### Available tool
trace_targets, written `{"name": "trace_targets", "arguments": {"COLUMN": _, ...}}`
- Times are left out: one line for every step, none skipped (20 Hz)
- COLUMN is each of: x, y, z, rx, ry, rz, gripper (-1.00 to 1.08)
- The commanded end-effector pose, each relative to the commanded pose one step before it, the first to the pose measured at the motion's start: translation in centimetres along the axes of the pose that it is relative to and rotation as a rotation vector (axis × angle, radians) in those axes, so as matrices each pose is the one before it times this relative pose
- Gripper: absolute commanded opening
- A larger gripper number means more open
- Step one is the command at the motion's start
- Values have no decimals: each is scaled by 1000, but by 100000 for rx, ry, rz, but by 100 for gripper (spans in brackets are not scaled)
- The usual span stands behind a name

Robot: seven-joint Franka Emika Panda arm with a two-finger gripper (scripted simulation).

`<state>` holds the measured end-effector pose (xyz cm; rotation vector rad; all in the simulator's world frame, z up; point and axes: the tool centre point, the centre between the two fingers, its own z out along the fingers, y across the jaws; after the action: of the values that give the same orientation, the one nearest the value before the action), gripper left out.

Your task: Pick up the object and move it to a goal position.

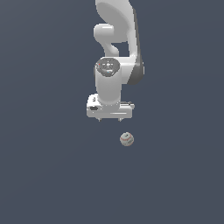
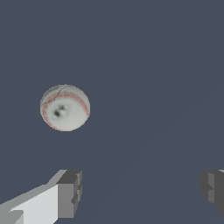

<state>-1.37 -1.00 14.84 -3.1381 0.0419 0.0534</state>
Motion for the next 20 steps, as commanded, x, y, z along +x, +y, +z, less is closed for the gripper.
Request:
{"name": "trace_targets", "arguments": {"x": 0, "y": 1, "z": 0, "rx": 0, "ry": 0, "rz": 0, "gripper": 100}}
{"name": "trace_targets", "arguments": {"x": 6, "y": -61, "z": 1, "rx": 60, "ry": -30, "rz": 14, "gripper": 100}}
{"name": "trace_targets", "arguments": {"x": 17, "y": -172, "z": 5, "rx": 190, "ry": -96, "rz": 48, "gripper": 100}}
{"name": "trace_targets", "arguments": {"x": 25, "y": -288, "z": 5, "rx": 301, "ry": -154, "rz": 70, "gripper": 100}}
{"name": "trace_targets", "arguments": {"x": 33, "y": -397, "z": 11, "rx": 435, "ry": -226, "rz": 86, "gripper": 100}}
{"name": "trace_targets", "arguments": {"x": 35, "y": -493, "z": 11, "rx": 532, "ry": -281, "rz": 75, "gripper": 100}}
{"name": "trace_targets", "arguments": {"x": 25, "y": -426, "z": 9, "rx": 458, "ry": -247, "rz": 23, "gripper": 100}}
{"name": "trace_targets", "arguments": {"x": 15, "y": -309, "z": 7, "rx": 341, "ry": -188, "rz": -29, "gripper": 100}}
{"name": "trace_targets", "arguments": {"x": 6, "y": -191, "z": 1, "rx": 209, "ry": -117, "rz": -67, "gripper": 100}}
{"name": "trace_targets", "arguments": {"x": -1, "y": -69, "z": -2, "rx": 79, "ry": -46, "rz": -77, "gripper": 100}}
{"name": "trace_targets", "arguments": {"x": 2, "y": 64, "z": 9, "rx": 0, "ry": 0, "rz": 0, "gripper": 100}}
{"name": "trace_targets", "arguments": {"x": -3, "y": 31, "z": -6, "rx": -100, "ry": 57, "rz": 58, "gripper": 100}}
{"name": "trace_targets", "arguments": {"x": 8, "y": 23, "z": 6, "rx": -38, "ry": 27, "rz": 202, "gripper": 100}}
{"name": "trace_targets", "arguments": {"x": 14, "y": -8, "z": 13, "rx": -7, "ry": 13, "rz": 308, "gripper": 100}}
{"name": "trace_targets", "arguments": {"x": 21, "y": -29, "z": 18, "rx": 9, "ry": 8, "rz": 426, "gripper": 100}}
{"name": "trace_targets", "arguments": {"x": 26, "y": -42, "z": 24, "rx": 17, "ry": 7, "rz": 548, "gripper": 100}}
{"name": "trace_targets", "arguments": {"x": 32, "y": -49, "z": 29, "rx": 16, "ry": 11, "rz": 673, "gripper": 100}}
{"name": "trace_targets", "arguments": {"x": 37, "y": -51, "z": 34, "rx": 10, "ry": 18, "rz": 799, "gripper": 100}}
{"name": "trace_targets", "arguments": {"x": 43, "y": -52, "z": 40, "rx": 5, "ry": 25, "rz": 926, "gripper": 100}}
{"name": "trace_targets", "arguments": {"x": 48, "y": -56, "z": 45, "rx": 2, "ry": 30, "rz": 1050, "gripper": 100}}
